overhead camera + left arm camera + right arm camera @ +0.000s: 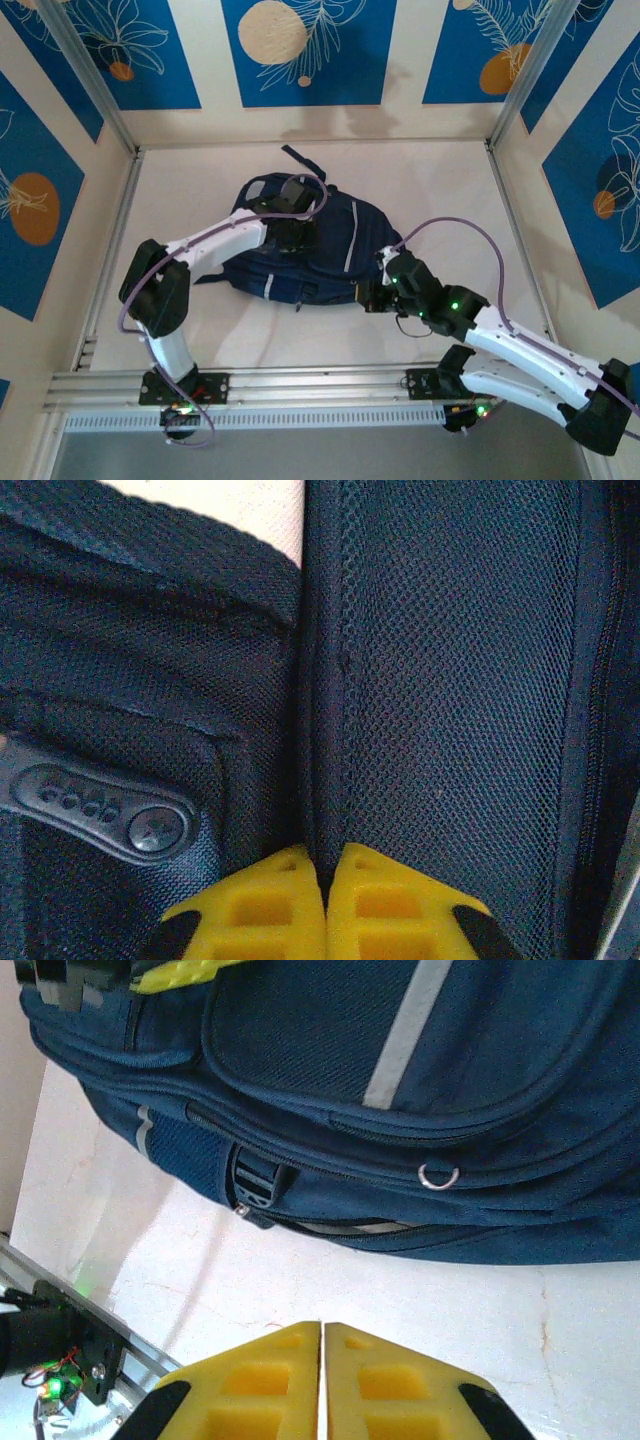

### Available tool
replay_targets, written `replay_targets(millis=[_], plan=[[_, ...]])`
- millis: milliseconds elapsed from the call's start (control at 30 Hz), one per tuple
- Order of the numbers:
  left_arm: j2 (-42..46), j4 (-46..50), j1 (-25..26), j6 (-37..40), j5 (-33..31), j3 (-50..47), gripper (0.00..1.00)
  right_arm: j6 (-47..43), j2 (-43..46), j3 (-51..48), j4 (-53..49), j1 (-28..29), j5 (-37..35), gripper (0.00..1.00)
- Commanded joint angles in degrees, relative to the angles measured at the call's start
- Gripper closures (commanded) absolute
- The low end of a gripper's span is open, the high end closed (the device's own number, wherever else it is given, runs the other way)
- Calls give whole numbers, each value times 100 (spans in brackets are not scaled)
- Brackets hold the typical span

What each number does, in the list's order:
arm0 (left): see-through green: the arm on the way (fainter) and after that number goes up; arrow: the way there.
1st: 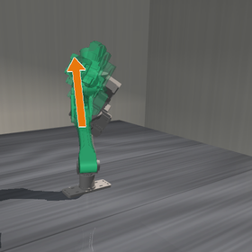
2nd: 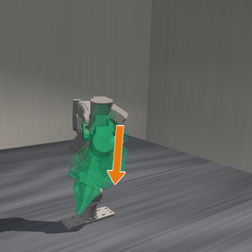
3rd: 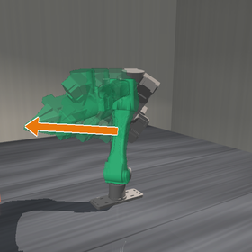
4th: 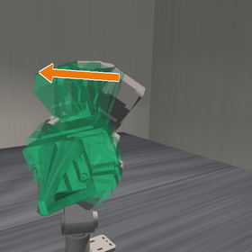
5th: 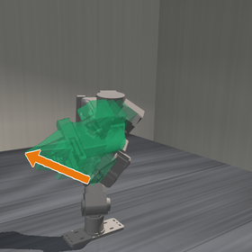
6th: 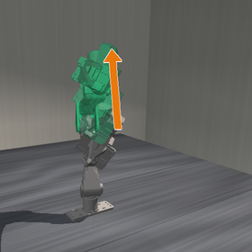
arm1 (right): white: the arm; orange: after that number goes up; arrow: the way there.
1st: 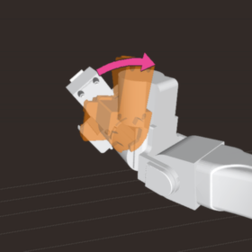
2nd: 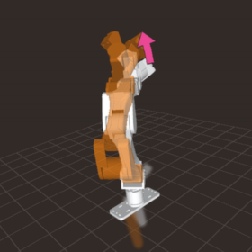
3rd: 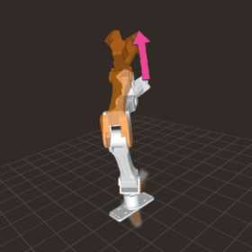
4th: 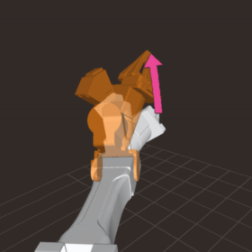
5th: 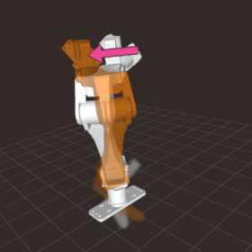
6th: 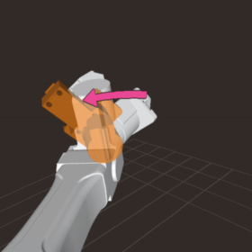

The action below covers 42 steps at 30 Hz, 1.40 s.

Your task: Pack the student bag

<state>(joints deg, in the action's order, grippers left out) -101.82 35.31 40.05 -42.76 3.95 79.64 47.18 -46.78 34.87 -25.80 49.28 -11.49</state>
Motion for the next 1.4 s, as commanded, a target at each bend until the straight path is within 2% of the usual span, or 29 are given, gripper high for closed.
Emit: replay_targets(millis=[0, 100, 200, 300, 367, 433, 500, 733, 867, 1000, 1100, 1200, 1367], plan=[[-30, 222, 25, -229, -44, 287, 100, 12, -74, 109, 320, 248, -165, 88], [111, 234, 24, -451, -4, 457, 100, -87, -46, -149, 802, 444, -298, 85], [258, 54, 2, -705, 89, 503, 100, -291, -46, -636, 1752, 578, -228, 80], [556, -744, -75, -1046, 233, 56, 100, -751, -179, -1234, 3006, 904, -515, 75], [704, -1313, -151, -1328, 332, -299, 100, -1297, -391, -1542, 3841, 1324, -934, 71], [729, -1611, -210, -1483, 505, -467, 100, -1851, -820, -1605, 4376, 1592, -983, 66], [710, -1770, -265, -1542, 673, -537, 100, -2035, -1330, -1497, 4552, 1765, -1027, 64], [734, -2465, -572, -1976, 1154, -939, 100, -2037, -3233, -1298, 5945, 2104, -1340, 52], [746, -2714, -785, -2142, 1316, -1062, 100, -2069, -4071, -1102, 6239, 2241, -1885, 48], [803, -2775, -843, -2175, 1330, -1141, 100, -1858, -4561, -1161, 6476, 2251, -2489, 46], [834, -2810, -863, -2198, 1374, -1139, 100, -1847, -4852, -1172, 6734, 2229, -2661, 45], [822, -2844, -896, -2242, 1429, -1148, 100, -1999, -5133, -1046, 6779, 2218, -2791, 46], [805, -2930, -909, -2285, 1488, -1197, 100, -1915, -5462, -1089, 6959, 2089, -3232, 52]])
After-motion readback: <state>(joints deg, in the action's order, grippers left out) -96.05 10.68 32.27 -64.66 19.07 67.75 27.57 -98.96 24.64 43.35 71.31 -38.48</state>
